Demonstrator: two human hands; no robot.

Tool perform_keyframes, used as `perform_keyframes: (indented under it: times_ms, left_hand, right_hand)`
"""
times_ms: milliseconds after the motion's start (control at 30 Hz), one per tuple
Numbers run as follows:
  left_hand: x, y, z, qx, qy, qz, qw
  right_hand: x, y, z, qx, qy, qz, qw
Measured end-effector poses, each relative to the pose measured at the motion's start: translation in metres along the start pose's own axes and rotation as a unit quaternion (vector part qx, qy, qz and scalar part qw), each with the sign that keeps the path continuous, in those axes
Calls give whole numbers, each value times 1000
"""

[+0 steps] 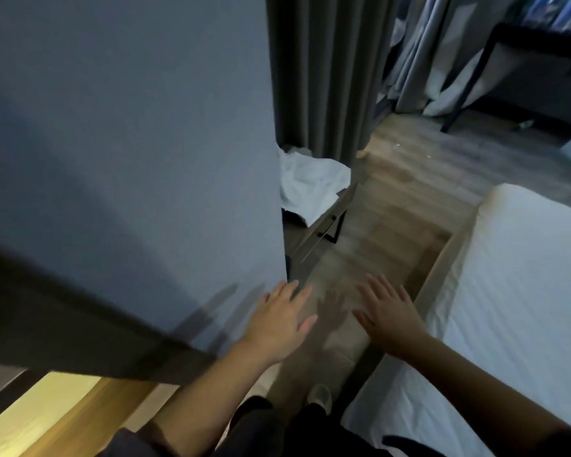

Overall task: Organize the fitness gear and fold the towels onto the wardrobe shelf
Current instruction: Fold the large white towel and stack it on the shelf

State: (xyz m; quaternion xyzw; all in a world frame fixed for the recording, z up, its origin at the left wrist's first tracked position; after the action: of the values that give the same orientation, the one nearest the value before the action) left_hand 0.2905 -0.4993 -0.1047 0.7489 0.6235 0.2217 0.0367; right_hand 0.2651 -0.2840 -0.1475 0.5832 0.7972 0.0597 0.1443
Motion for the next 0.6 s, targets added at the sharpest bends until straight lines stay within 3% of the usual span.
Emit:
perform_keyframes:
  times_ms: [400,600]
  left_hand:
    - [26,-164,-17,-56,21,-40,997]
    - [23,-264,-32,-31,55,-78,995]
  right_hand:
    - [89,-114,-38,-19,-18,-41,999]
    - [128,-206,-58,-28,10,-68,997]
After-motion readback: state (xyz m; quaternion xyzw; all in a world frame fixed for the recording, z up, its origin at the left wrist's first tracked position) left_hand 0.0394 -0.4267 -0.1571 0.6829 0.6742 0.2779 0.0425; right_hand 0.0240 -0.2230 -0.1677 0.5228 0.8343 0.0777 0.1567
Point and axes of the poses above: each hand's wrist, its own y-axis away from the middle knuckle, its own z-axis out of the palm, x = y × z, the point moved 4 cm from there along -y, towards the middle knuckle, and after that the axes turned 5 degrees about -z, right-handed, at the moved point
